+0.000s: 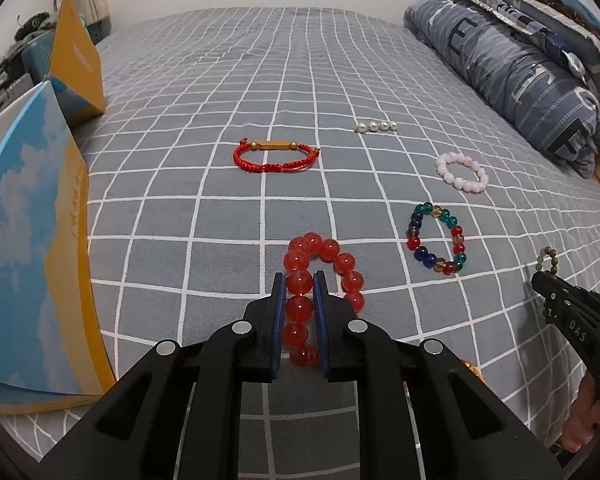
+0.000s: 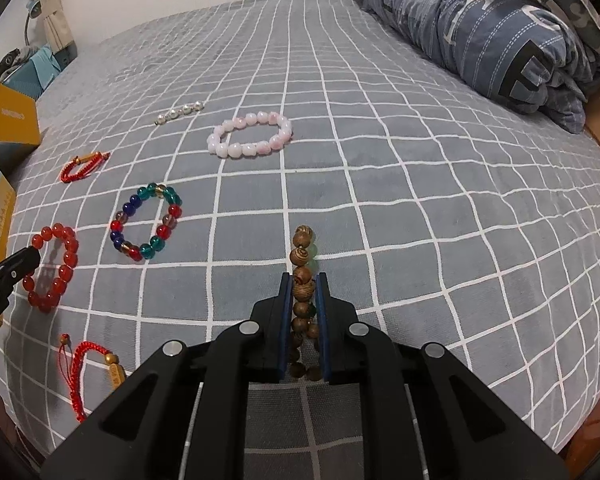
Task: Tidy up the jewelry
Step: 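Lift both held bracelets and carry them toward the white box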
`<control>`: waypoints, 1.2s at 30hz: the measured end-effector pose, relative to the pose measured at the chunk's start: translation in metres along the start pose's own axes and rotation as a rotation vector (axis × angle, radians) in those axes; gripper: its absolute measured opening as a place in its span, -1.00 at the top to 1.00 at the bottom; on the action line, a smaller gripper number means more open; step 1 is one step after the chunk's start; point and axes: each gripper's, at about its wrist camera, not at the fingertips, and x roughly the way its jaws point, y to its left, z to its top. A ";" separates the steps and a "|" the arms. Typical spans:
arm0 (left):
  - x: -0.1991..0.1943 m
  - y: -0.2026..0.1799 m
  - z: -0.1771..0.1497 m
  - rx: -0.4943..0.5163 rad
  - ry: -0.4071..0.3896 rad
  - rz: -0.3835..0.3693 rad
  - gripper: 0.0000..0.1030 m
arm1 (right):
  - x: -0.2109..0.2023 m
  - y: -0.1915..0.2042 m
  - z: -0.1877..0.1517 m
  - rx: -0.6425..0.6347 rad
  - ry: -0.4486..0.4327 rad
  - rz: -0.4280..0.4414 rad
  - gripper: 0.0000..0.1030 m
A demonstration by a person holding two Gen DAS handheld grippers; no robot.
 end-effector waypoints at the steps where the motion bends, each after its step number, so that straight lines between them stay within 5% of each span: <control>1: -0.002 -0.001 0.000 0.002 -0.006 -0.003 0.74 | -0.001 0.000 0.000 0.000 -0.006 0.002 0.79; 19: -0.042 -0.011 0.001 0.021 -0.105 -0.063 0.74 | -0.019 0.004 0.004 -0.003 -0.081 0.022 0.79; 36: -0.077 -0.011 -0.005 0.028 -0.163 -0.040 0.74 | -0.048 0.015 0.001 -0.022 -0.136 0.026 0.79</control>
